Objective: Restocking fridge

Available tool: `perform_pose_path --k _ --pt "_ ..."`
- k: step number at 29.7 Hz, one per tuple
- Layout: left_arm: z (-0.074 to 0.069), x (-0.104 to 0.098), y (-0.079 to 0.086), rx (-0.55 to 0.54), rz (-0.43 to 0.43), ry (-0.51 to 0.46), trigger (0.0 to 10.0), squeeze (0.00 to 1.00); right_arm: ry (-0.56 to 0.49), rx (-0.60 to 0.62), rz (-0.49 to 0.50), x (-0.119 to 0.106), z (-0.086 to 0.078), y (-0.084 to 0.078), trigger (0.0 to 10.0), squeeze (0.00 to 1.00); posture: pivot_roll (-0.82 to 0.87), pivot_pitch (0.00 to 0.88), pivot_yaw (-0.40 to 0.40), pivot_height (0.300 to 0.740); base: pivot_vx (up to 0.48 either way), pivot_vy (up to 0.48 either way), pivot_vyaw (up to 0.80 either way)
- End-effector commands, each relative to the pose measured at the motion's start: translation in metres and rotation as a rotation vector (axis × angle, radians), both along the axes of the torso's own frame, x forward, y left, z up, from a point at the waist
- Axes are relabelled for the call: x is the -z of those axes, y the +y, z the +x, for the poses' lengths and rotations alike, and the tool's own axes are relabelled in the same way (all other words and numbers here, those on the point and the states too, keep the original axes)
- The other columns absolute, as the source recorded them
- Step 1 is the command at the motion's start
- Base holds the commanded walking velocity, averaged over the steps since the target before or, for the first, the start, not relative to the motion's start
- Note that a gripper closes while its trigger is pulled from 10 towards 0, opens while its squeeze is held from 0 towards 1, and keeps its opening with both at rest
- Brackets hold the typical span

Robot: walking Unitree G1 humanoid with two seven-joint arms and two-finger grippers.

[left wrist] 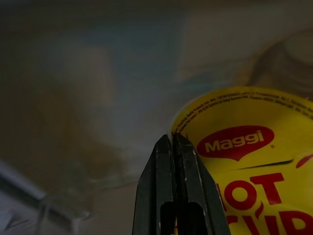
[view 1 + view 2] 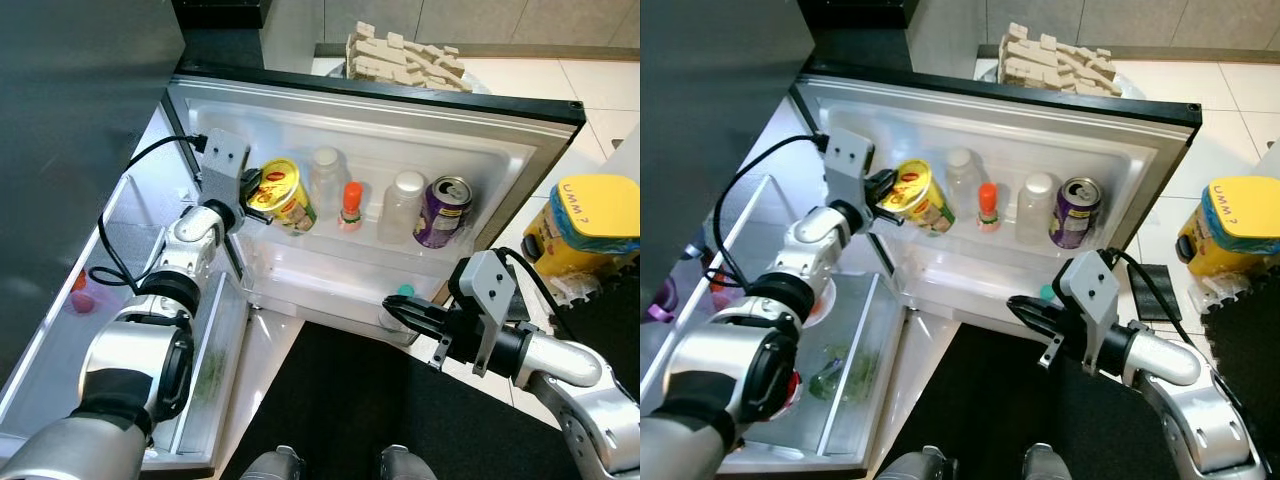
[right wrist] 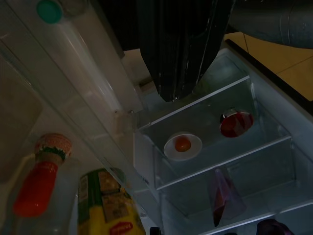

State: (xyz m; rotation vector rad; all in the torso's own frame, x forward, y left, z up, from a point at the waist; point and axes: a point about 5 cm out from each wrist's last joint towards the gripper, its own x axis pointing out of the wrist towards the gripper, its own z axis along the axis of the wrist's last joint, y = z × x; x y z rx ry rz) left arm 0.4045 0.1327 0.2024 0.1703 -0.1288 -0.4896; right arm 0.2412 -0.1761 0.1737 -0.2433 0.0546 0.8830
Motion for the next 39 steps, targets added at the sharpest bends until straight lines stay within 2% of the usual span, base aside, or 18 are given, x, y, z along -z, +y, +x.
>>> perform_pose_path --k 1,4,11,16,25,35,39 --pt "-0.006 0.017 -0.013 0.078 0.035 0.047 10.0 0.0 0.001 0.004 0.003 0.002 -0.001 -0.001 10.0 0.0 -0.08 0.275 0.1 0.74 0.0 0.0 0.0" --pt "-0.009 0.019 -0.021 0.131 0.088 0.019 10.0 0.0 -0.004 0.003 0.012 0.001 -0.001 0.0 10.0 0.0 -0.07 0.277 0.102 0.74 0.0 0.0 0.0" --pt "-0.011 0.018 -0.026 0.159 0.198 -0.037 10.0 0.0 -0.007 -0.001 0.022 0.0 -0.001 0.002 10.0 0.0 -0.07 0.28 0.105 0.74 0.0 0.0 0.0" --pt "-0.011 0.02 -0.024 0.152 0.207 -0.03 10.0 0.0 -0.01 -0.003 0.026 -0.001 0.0 0.003 10.0 0.0 -0.07 0.279 0.106 0.74 0.0 0.0 0.0" --pt "-0.008 0.023 -0.013 0.07 0.245 -0.02 10.0 0.0 -0.013 -0.003 0.028 -0.001 -0.001 0.003 10.0 0.0 -0.07 0.281 0.106 0.74 0.0 0.0 0.0" --pt "-0.003 0.012 0.017 -0.033 0.271 -0.022 10.0 0.0 -0.018 -0.008 0.037 -0.003 -0.002 0.004 10.0 0.0 -0.07 0.282 0.107 0.74 0.0 0.0 0.0" --pt "-0.002 0.009 0.022 -0.05 0.286 -0.031 10.0 0.0 -0.02 -0.01 0.04 -0.004 -0.001 0.004 10.0 0.0 -0.07 0.282 0.107 0.74 0.0 0.0 0.0"
